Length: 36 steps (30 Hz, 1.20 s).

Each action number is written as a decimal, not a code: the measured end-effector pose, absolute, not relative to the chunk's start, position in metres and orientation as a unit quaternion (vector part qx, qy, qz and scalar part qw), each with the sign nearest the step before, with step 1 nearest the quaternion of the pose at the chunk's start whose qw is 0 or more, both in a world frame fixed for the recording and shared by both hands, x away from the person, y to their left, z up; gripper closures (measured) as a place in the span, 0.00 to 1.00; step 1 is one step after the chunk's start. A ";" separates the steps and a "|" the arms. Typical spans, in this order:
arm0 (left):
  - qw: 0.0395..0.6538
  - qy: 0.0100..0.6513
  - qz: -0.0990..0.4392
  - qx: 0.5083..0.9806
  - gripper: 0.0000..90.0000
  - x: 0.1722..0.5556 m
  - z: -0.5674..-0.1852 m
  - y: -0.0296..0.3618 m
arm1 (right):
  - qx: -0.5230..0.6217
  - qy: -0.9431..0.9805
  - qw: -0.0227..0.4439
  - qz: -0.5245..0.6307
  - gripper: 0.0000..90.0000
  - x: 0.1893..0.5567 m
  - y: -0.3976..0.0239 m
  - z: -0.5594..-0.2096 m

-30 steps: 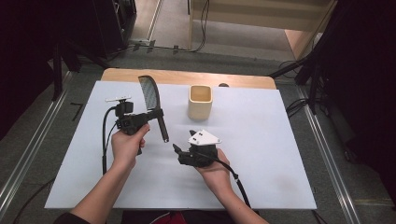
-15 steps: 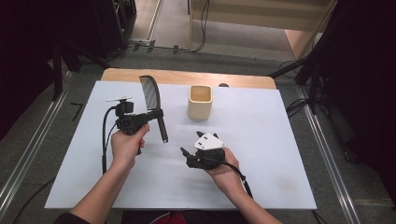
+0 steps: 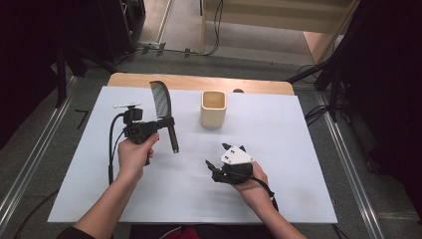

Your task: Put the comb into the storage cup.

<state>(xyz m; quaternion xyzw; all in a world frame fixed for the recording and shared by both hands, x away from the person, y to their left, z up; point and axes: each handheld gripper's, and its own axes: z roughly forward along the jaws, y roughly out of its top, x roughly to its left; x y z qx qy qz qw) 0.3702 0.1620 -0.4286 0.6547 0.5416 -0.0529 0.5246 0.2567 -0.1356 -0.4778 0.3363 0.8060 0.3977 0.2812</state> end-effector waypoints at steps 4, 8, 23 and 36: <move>0.524 0.540 -0.053 0.656 0.81 0.370 -0.429 0.162 | 0.332 0.808 0.283 0.395 0.25 0.254 -0.145 -0.478; 0.525 0.539 -0.055 0.656 0.81 0.370 -0.429 0.163 | 0.332 0.810 0.282 0.392 0.25 0.252 -0.152 -0.478; 0.522 0.527 -0.053 0.668 0.81 0.371 -0.429 0.161 | 0.340 0.812 0.287 0.378 0.25 0.240 -0.186 -0.479; 0.524 0.523 -0.046 0.670 0.81 0.372 -0.428 0.162 | 0.346 0.820 0.277 0.362 0.25 0.228 -0.209 -0.488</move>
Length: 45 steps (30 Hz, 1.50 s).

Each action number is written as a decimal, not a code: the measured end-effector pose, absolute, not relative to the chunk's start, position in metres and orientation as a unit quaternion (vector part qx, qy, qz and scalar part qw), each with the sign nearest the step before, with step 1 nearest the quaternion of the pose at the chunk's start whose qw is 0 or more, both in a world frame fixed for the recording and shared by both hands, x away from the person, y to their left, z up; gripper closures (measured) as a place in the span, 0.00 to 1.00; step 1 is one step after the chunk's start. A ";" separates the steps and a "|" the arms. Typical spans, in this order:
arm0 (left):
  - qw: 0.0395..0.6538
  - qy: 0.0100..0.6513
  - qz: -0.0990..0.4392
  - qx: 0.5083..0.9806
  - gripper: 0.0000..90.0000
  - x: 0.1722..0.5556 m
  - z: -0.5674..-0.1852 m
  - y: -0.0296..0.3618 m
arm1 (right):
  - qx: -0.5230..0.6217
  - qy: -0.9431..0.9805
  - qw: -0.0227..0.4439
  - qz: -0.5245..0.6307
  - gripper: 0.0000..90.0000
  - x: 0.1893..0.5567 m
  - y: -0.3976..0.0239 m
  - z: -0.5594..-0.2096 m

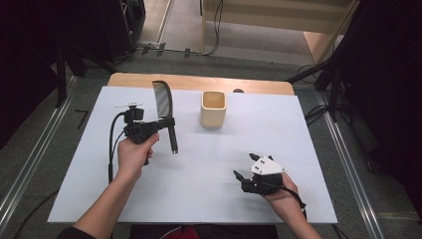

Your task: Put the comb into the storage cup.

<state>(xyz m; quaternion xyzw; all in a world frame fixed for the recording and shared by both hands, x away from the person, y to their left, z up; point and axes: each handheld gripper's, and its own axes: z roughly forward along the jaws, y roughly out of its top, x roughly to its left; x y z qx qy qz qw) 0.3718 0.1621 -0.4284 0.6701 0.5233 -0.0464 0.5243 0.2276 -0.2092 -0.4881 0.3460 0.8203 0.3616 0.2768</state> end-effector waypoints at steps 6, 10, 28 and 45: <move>0.529 0.520 -0.044 0.669 0.81 0.372 -0.428 0.162 | 0.351 0.821 0.276 0.356 0.25 0.221 -0.222 -0.489; 0.530 0.518 -0.041 0.670 0.81 0.372 -0.428 0.160 | 0.356 0.822 0.274 0.350 0.25 0.218 -0.229 -0.491; 0.547 0.490 -0.044 0.678 0.81 0.385 -0.421 0.148 | 0.354 0.823 0.263 0.359 0.25 0.214 -0.236 -0.492; 0.558 0.441 -0.056 0.701 0.81 0.408 -0.406 0.130 | 0.360 0.818 0.258 0.367 0.25 0.215 -0.239 -0.488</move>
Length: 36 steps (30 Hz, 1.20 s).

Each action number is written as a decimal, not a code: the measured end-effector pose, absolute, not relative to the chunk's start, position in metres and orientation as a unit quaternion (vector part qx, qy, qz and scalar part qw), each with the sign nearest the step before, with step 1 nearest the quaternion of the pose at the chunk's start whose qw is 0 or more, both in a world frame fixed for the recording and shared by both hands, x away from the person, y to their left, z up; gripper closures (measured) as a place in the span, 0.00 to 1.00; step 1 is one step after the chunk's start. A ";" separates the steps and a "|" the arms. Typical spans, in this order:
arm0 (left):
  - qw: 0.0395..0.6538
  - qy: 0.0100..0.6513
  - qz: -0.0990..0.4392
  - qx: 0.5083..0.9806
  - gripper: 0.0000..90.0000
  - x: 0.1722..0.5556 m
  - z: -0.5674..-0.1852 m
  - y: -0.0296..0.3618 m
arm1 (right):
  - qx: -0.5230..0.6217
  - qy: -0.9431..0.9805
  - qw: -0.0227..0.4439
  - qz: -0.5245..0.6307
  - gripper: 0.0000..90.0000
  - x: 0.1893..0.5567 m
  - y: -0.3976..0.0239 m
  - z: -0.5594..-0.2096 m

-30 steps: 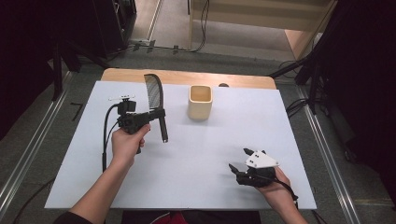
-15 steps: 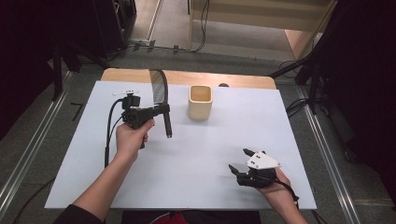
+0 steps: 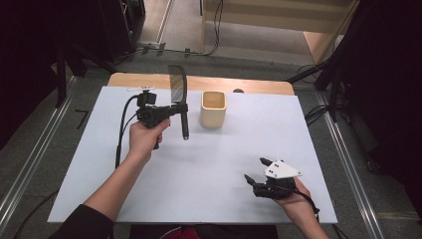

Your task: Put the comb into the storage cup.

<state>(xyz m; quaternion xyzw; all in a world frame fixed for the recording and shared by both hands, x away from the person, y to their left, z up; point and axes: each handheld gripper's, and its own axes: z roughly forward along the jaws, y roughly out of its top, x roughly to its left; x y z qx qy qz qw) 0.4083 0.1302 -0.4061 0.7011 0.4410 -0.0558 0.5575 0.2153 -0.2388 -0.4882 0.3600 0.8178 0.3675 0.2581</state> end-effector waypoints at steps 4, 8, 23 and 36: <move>0.559 0.425 -0.061 0.710 0.81 0.415 -0.401 0.129 | 0.361 0.816 0.259 0.369 0.25 0.215 -0.239 -0.487; 0.558 0.412 -0.058 0.717 0.81 0.421 -0.395 0.127 | 0.363 0.817 0.256 0.368 0.25 0.216 -0.239 -0.488; 0.557 0.391 -0.059 0.730 0.81 0.438 -0.381 0.115 | 0.362 0.816 0.256 0.372 0.25 0.215 -0.240 -0.486; 0.562 0.383 -0.049 0.731 0.81 0.450 -0.364 0.099 | 0.359 0.817 0.252 0.375 0.25 0.216 -0.240 -0.486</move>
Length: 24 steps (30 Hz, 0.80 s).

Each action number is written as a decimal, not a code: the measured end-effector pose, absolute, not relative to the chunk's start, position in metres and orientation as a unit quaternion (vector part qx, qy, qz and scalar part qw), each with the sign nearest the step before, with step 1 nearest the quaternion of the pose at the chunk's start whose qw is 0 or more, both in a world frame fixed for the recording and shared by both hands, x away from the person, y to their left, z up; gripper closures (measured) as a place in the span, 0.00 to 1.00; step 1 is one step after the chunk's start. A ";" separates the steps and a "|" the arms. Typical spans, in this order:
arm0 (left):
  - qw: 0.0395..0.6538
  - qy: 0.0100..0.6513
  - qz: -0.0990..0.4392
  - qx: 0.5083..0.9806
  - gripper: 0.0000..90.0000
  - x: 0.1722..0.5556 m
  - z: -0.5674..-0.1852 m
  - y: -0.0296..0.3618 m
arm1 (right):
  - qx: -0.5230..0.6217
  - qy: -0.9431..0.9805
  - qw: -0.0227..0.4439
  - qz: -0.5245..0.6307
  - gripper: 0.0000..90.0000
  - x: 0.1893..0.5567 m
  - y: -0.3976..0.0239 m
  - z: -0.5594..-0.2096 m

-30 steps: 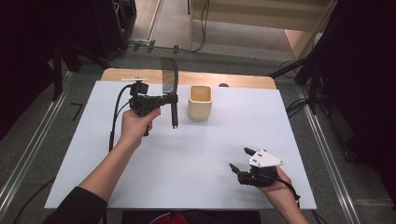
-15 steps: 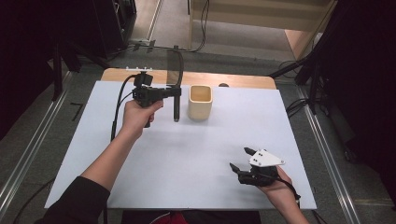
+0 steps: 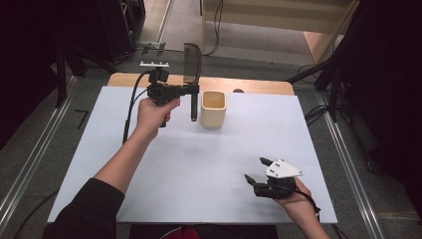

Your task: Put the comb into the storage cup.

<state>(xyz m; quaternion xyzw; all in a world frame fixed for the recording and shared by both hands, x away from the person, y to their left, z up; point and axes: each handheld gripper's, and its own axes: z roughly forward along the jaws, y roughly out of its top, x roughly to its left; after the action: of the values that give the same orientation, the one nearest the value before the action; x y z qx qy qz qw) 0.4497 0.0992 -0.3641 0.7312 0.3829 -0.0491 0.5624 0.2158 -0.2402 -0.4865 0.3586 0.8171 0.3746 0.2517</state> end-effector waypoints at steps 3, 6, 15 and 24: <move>0.563 0.381 -0.047 0.732 0.81 0.453 -0.360 0.096 | 0.357 0.818 0.253 0.374 0.25 0.216 -0.240 -0.487; 0.564 0.381 -0.045 0.731 0.81 0.457 -0.357 0.093 | 0.356 0.818 0.253 0.374 0.25 0.216 -0.240 -0.486; 0.561 0.376 -0.043 0.736 0.81 0.464 -0.351 0.082 | 0.356 0.818 0.253 0.374 0.25 0.216 -0.241 -0.486; 0.565 0.378 -0.035 0.733 0.81 0.471 -0.346 0.070 | 0.356 0.816 0.259 0.375 0.26 0.216 -0.240 -0.485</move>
<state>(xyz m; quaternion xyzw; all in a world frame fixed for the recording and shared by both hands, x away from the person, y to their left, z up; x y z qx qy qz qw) 0.4709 0.0699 -0.3462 0.7327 0.3778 -0.0348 0.5650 0.2163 -0.2401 -0.4847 0.3561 0.8160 0.3746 0.2587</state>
